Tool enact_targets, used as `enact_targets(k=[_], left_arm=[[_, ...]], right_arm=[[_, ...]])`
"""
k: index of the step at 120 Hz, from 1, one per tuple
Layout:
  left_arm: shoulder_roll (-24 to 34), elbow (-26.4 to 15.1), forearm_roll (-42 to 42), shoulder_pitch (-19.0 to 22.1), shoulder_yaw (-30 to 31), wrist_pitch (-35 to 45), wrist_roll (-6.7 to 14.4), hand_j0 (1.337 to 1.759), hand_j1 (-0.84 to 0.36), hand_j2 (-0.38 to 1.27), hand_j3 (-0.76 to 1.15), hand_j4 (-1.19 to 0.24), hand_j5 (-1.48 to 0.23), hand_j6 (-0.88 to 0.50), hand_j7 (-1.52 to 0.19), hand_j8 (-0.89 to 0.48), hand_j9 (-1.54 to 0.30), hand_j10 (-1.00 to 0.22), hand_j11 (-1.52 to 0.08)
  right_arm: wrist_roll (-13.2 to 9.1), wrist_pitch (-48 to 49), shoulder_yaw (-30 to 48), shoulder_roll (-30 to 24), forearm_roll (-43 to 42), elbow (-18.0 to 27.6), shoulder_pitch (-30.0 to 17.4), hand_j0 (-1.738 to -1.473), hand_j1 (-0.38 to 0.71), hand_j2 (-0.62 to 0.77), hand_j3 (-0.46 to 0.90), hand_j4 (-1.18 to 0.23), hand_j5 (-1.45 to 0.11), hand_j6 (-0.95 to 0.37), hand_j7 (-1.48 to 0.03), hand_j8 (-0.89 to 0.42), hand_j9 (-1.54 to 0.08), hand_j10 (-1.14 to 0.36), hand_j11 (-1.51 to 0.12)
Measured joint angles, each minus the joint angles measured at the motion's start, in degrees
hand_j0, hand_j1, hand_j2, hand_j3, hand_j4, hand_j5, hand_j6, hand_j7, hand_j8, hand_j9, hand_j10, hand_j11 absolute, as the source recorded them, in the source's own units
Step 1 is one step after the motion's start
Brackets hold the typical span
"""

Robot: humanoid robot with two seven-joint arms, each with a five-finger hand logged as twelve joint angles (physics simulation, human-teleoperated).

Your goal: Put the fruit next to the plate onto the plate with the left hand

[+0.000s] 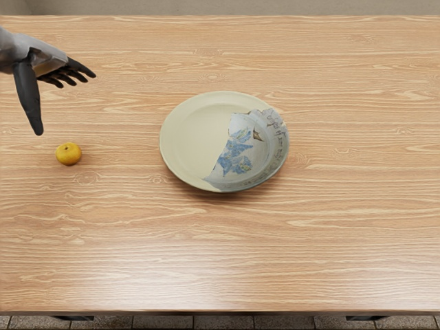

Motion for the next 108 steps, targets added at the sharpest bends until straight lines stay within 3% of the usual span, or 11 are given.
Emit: enact_targets(k=[52,74,87,98,108], left_arm=[[0.2,2.1,1.8,1.3,-0.2,0.0,0.0,1.658,0.33,0.0,0.0,-0.01,-0.02,-0.01,-0.02,-0.01,-0.02,-0.01,-0.02],[-2.6,4.3,3.0,4.7,-7.1,0.0,0.8,1.658,0.34,0.0,0.0,-0.01,-0.01,-0.01,-0.01,-0.01,-0.01,-0.01,-0.01],[-3.1,-2.6,1.5,3.8,-9.5,0.9,1.1,1.658,0.34,0.0,0.0,-0.01,-0.01,-0.01,-0.01,-0.01,-0.01,-0.01,-0.01],[-4.9,-10.1,-0.1,3.5,-8.7,12.6,1.2,1.658,0.34,0.0,0.0,-0.01,-0.01,-0.01,-0.01,-0.01,-0.01,-0.01,-0.01],[-5.8,-13.9,-0.8,3.6,-6.9,22.1,1.3,1.658,0.34,0.0,0.0,-0.01,-0.01,-0.01,-0.01,-0.01,-0.01,-0.01,-0.01]], right_arm=[[0.0,-0.1,0.0,0.0,0.1,-0.3,-0.6,-1.658,-0.34,0.0,0.0,-0.01,-0.01,-0.01,-0.01,-0.01,-0.01,-0.01,-0.01],[0.0,-0.1,0.0,0.0,0.1,-0.4,-0.6,-1.658,-0.34,0.0,0.0,-0.01,-0.01,-0.01,-0.01,-0.01,-0.01,-0.01,-0.01],[0.0,-0.1,0.0,0.0,0.1,-0.4,-0.6,-1.658,-0.34,0.0,0.0,-0.01,-0.01,-0.01,-0.01,-0.01,-0.01,-0.01,-0.01],[0.0,-0.1,0.0,0.0,0.1,-0.4,-0.6,-1.658,-0.34,0.0,0.0,-0.01,-0.01,-0.01,-0.01,-0.01,-0.01,-0.01,-0.01],[0.0,-0.1,0.0,0.0,0.1,-0.4,-0.6,-1.658,-0.34,0.0,0.0,-0.01,-0.01,-0.01,-0.01,-0.01,-0.01,-0.01,-0.01]])
